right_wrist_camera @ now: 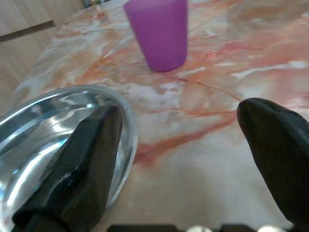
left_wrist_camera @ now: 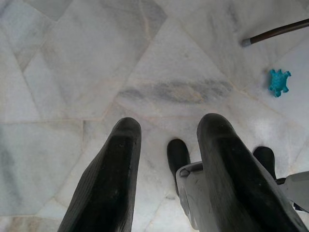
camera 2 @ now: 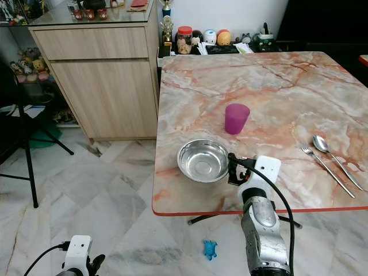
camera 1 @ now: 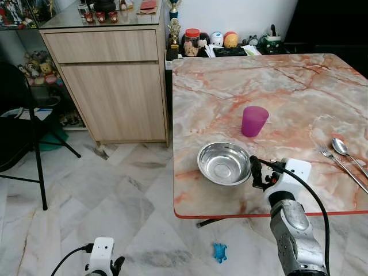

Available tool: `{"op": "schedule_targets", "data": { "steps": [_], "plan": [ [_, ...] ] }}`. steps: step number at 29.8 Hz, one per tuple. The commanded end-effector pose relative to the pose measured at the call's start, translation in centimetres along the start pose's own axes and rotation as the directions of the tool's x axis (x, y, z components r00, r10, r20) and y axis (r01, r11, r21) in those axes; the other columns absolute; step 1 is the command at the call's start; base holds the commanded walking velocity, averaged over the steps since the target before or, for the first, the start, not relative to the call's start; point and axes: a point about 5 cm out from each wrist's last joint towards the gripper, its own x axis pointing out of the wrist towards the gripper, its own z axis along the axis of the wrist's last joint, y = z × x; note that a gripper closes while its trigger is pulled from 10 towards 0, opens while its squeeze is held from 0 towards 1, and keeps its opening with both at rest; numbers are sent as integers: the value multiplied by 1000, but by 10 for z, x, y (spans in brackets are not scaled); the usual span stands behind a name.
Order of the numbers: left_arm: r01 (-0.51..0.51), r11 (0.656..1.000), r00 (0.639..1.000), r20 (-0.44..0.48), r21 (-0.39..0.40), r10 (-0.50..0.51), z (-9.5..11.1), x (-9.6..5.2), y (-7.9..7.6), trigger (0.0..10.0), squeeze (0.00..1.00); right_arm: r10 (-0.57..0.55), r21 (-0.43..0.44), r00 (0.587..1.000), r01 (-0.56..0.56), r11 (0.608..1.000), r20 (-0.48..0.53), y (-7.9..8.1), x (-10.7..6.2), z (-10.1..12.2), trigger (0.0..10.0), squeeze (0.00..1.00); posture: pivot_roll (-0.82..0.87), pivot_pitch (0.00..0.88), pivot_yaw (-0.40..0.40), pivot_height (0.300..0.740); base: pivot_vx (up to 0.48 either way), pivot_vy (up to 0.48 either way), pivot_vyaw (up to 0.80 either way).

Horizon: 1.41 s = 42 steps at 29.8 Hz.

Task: Setting the table

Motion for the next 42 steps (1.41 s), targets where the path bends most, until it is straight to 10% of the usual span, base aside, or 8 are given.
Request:
{"op": "schedule_targets", "data": {
  "steps": [1, 26, 42],
  "plan": [
    [-4, 1000, 1000, -18, 5, 4, -4, -1, 2, 10000, 0, 20, 13, 1000, -20, 1000, -1, 4, 1, 3, 10000, 0, -3, 51, 14, 740, 0, 0, 0],
    [-10, 1000, 1000, -14, 5, 10, -3, -1, 3, 10000, 0, 53, 288, 995, -28, 957, -81, 8, 17, -1, 10000, 0, 6, 55, 12, 740, 0, 0, 0],
    [-7, 1000, 1000, -10, 2, 7, -2, -1, 2, 10000, 0, 114, 298, 991, -87, 950, -73, 14, 17, -1, 10000, 0, 7, 56, 13, 740, 0, 0, 0]
  ]
}}
